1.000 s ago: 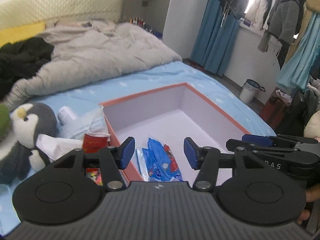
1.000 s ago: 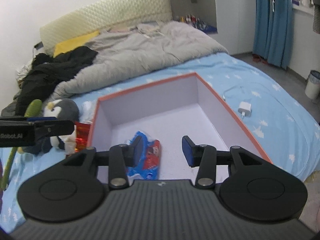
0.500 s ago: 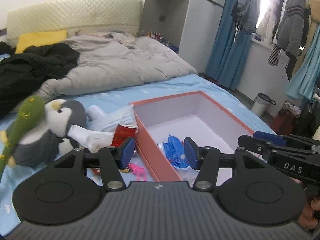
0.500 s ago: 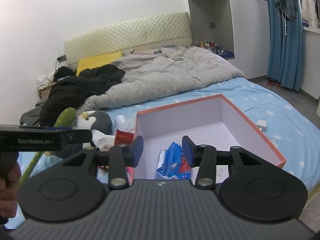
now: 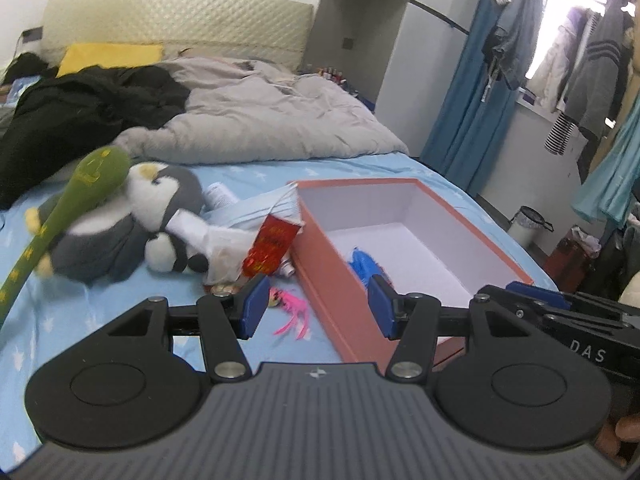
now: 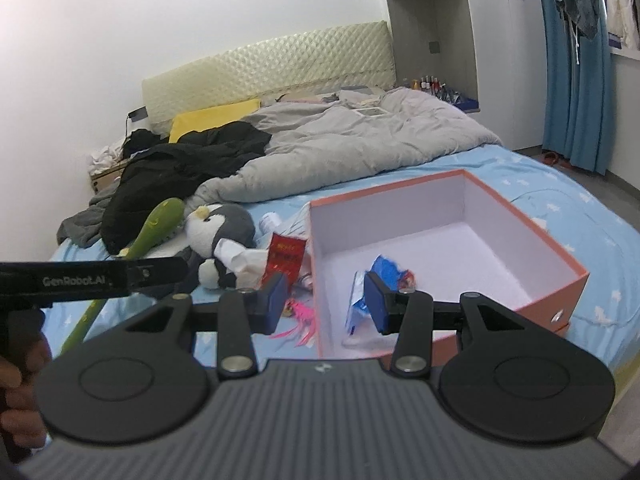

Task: Organize soft objects
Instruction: 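Withdraw the left tool from the box back toward the penguin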

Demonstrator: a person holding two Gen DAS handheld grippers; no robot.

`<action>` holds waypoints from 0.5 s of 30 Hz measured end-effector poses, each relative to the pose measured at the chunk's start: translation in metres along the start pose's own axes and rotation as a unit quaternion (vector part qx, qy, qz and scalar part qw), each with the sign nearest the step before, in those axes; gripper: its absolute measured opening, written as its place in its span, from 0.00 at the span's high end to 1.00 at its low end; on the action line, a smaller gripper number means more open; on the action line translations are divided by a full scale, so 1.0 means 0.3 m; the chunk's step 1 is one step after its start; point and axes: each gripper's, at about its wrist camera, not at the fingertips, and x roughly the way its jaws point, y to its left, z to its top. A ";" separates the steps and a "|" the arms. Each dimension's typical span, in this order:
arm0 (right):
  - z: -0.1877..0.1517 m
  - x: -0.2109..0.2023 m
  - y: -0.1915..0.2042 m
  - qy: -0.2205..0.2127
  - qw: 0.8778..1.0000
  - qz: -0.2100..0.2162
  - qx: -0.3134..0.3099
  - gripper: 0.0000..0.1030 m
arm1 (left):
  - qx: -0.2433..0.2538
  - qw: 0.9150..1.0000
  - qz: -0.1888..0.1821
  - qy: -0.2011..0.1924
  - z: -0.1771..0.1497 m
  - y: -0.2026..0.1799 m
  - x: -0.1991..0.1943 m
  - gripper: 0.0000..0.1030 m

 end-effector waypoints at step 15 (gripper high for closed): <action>-0.139 0.022 0.147 0.039 0.999 -0.011 -0.028 0.56 | -0.024 0.999 0.026 0.018 -0.114 0.110 -0.041 0.40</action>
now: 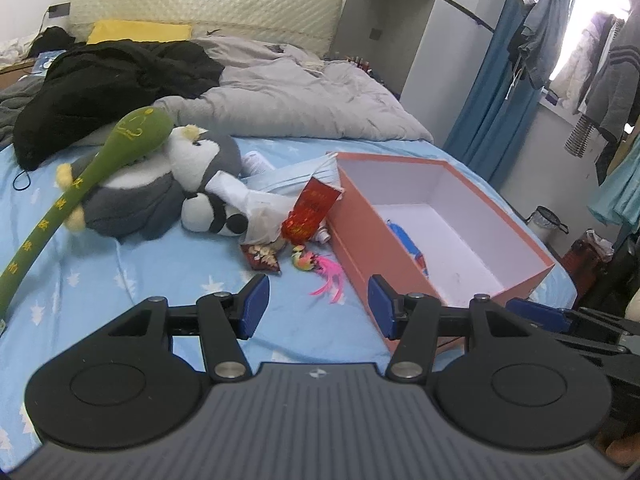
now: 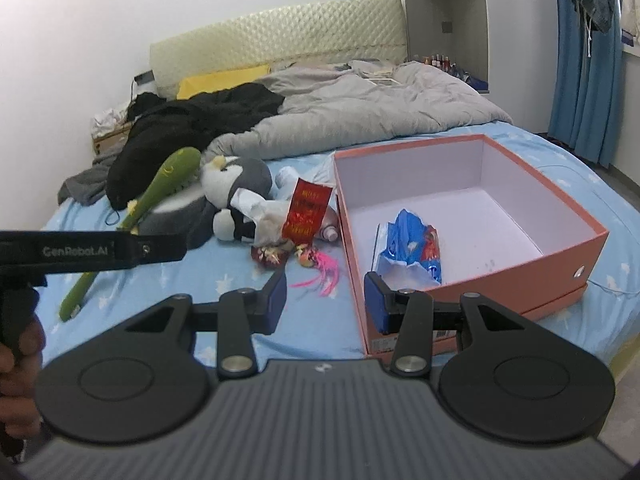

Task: Organize soft objects
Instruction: 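Withdraw the left tool from the box back toward the penguin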

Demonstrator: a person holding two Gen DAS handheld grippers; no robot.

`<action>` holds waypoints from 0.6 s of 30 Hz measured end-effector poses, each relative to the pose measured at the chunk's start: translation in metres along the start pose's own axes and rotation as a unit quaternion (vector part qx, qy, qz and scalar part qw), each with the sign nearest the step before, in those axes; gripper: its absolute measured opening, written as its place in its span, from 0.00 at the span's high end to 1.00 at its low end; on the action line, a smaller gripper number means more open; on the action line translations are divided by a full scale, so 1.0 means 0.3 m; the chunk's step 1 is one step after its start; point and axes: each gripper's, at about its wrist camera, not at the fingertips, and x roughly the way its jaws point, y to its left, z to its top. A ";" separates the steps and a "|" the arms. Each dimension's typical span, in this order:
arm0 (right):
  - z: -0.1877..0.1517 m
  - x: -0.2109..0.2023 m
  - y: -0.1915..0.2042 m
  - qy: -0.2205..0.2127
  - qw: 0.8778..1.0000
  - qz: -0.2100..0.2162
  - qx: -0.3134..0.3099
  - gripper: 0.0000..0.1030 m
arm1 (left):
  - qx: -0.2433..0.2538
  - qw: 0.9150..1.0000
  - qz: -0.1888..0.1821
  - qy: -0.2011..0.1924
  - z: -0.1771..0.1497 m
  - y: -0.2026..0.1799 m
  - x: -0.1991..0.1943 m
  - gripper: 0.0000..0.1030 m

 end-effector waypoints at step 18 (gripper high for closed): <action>-0.092 0.031 0.082 0.022 0.999 0.027 -0.021 0.56 | -0.030 0.999 0.020 0.034 -0.096 0.115 0.022 0.36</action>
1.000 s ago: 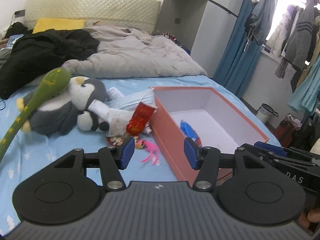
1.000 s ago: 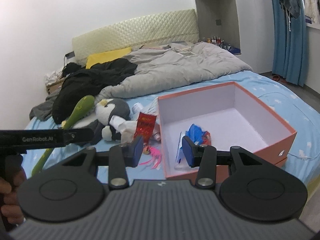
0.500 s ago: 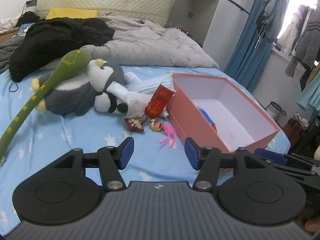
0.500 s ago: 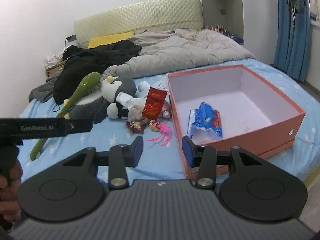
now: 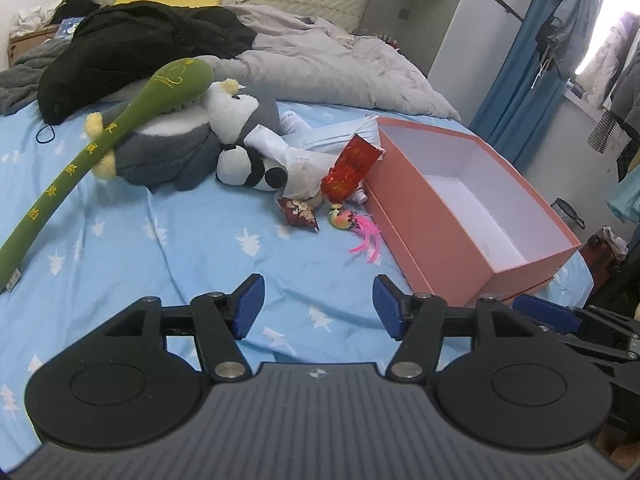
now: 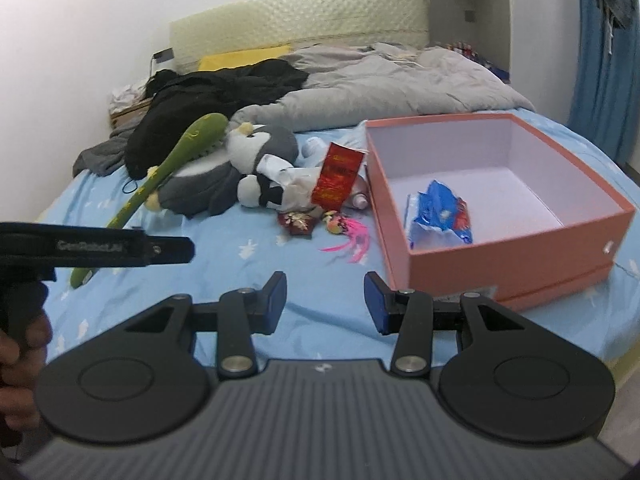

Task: Organize soft objects
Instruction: 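Withdraw the left tool from the box back toward the penguin, then grasp the small candy wrapper with the left gripper while the right gripper grasps the pink-feathered toy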

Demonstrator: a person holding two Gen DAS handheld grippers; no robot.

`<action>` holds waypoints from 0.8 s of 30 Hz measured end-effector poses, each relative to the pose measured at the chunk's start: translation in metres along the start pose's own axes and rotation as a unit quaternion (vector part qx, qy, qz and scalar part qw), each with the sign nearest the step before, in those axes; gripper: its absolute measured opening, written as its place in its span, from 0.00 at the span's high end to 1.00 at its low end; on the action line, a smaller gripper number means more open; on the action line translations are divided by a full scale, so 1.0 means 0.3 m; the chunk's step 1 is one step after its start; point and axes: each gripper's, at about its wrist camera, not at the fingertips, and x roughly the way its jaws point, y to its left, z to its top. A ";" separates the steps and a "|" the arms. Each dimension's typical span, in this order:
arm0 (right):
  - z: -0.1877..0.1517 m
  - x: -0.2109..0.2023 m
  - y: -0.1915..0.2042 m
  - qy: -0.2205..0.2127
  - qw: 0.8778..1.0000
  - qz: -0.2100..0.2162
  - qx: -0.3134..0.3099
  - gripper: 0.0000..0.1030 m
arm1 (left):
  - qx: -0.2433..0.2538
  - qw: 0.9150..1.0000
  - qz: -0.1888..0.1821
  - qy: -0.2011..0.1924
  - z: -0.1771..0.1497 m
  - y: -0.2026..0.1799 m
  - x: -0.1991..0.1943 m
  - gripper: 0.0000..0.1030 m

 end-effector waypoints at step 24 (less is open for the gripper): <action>0.057 0.266 0.080 0.009 0.999 0.004 -0.036 0.56 | 0.043 0.998 0.037 -0.012 0.174 0.142 0.273 0.29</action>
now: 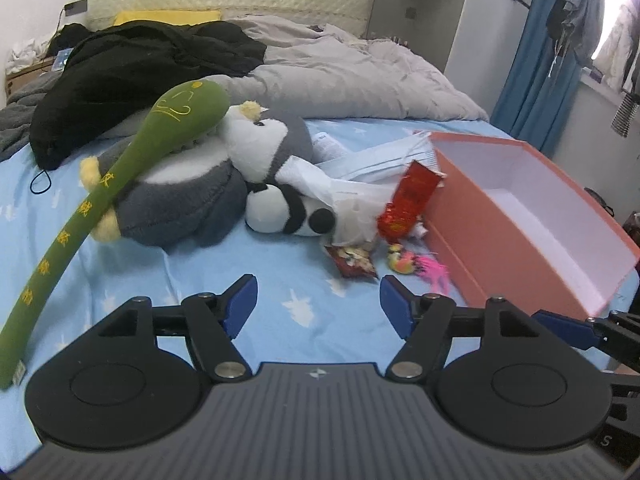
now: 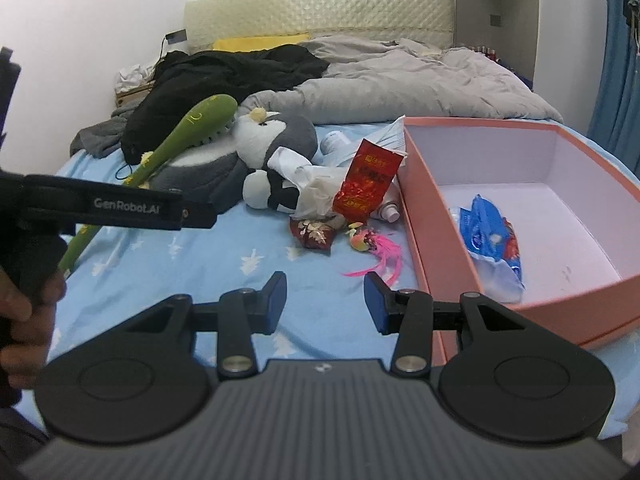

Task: Organize soft objects
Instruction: 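Grasp the small candy wrapper with the left gripper while the right gripper grasps the pink-feathered toy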

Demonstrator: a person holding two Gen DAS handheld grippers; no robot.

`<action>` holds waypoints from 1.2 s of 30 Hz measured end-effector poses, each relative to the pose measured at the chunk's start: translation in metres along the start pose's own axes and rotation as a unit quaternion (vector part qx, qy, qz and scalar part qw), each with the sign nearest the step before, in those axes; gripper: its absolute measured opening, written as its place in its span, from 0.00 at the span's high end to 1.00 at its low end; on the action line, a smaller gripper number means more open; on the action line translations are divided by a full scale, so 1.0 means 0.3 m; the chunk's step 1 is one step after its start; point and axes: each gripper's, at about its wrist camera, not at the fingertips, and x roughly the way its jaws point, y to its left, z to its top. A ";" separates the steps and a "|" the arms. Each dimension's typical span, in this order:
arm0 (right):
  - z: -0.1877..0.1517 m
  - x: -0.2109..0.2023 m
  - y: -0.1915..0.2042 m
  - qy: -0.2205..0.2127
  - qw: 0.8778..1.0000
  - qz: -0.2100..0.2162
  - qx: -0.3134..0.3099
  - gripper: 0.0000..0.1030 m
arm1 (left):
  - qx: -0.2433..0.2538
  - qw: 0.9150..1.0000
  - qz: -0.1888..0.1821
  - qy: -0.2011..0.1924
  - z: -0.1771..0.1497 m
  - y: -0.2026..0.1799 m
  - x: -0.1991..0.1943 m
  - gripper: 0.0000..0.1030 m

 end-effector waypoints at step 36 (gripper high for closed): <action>0.075 0.639 -0.012 0.047 0.988 -0.110 -0.099 0.56 | -0.178 0.958 -0.186 0.125 0.055 0.159 0.655 0.40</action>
